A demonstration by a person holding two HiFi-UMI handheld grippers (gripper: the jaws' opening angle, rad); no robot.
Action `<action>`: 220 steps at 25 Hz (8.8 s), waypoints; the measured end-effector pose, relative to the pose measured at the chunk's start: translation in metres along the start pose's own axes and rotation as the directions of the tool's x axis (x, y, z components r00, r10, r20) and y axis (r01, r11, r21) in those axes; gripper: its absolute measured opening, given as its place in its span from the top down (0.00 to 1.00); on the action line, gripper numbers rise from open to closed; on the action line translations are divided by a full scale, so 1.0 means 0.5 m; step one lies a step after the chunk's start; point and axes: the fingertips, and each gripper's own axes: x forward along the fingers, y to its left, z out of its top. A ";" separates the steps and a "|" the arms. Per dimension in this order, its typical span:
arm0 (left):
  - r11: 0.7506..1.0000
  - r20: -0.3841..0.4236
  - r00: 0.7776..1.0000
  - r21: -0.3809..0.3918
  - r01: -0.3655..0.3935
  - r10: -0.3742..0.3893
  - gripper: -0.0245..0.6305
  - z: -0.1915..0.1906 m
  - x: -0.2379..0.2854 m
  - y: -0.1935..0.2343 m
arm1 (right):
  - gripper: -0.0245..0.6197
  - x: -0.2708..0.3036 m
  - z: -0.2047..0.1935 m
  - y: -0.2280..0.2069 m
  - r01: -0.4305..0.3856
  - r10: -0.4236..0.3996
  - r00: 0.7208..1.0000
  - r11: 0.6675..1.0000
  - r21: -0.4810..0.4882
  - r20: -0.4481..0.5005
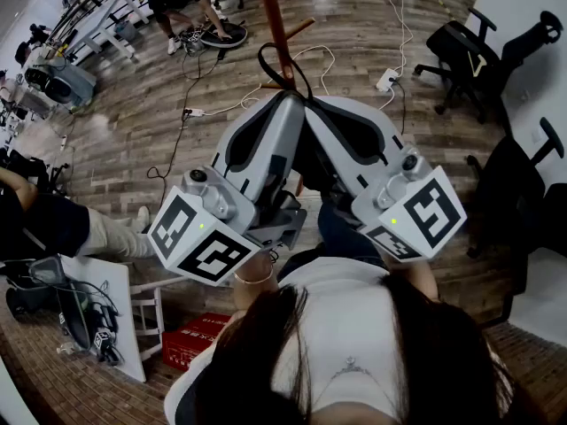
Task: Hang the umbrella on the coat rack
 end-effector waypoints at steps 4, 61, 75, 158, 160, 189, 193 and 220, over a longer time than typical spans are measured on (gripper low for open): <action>1.000 0.001 1.000 -0.004 -0.003 0.003 0.95 -0.001 0.002 0.000 | 0.90 -0.001 0.000 -0.002 0.001 -0.001 1.000 1.000 -0.012 -0.002; 1.000 0.000 1.000 0.027 0.003 -0.003 0.95 0.040 0.193 0.202 | 0.90 0.176 -0.028 -0.221 0.009 -0.009 1.000 1.000 0.007 0.020; 0.999 0.017 1.000 0.035 -0.011 0.010 0.95 0.050 0.244 0.242 | 0.90 0.212 -0.026 -0.277 -0.011 0.011 1.000 1.000 0.010 0.025; 0.990 0.020 0.991 0.041 -0.135 0.135 0.95 0.089 0.378 0.463 | 0.90 0.403 -0.087 -0.453 -0.089 0.088 0.996 0.991 0.103 0.015; 0.990 0.016 0.990 0.034 -0.138 0.137 0.95 0.084 0.382 0.470 | 0.90 0.405 -0.094 -0.460 -0.086 0.085 0.996 0.990 0.109 0.011; 0.986 -0.020 0.987 -0.033 -0.162 0.161 0.95 0.052 0.387 0.547 | 0.90 0.437 -0.158 -0.492 -0.084 0.088 0.996 0.984 0.160 -0.022; 0.987 -0.016 0.987 -0.038 -0.159 0.158 0.95 0.051 0.390 0.545 | 0.90 0.436 -0.156 -0.494 -0.085 0.089 0.996 0.985 0.150 -0.022; 0.987 0.008 0.989 -0.067 -0.145 0.146 0.94 0.045 0.368 0.516 | 0.90 0.399 -0.146 -0.481 -0.050 0.056 0.998 0.987 0.154 -0.040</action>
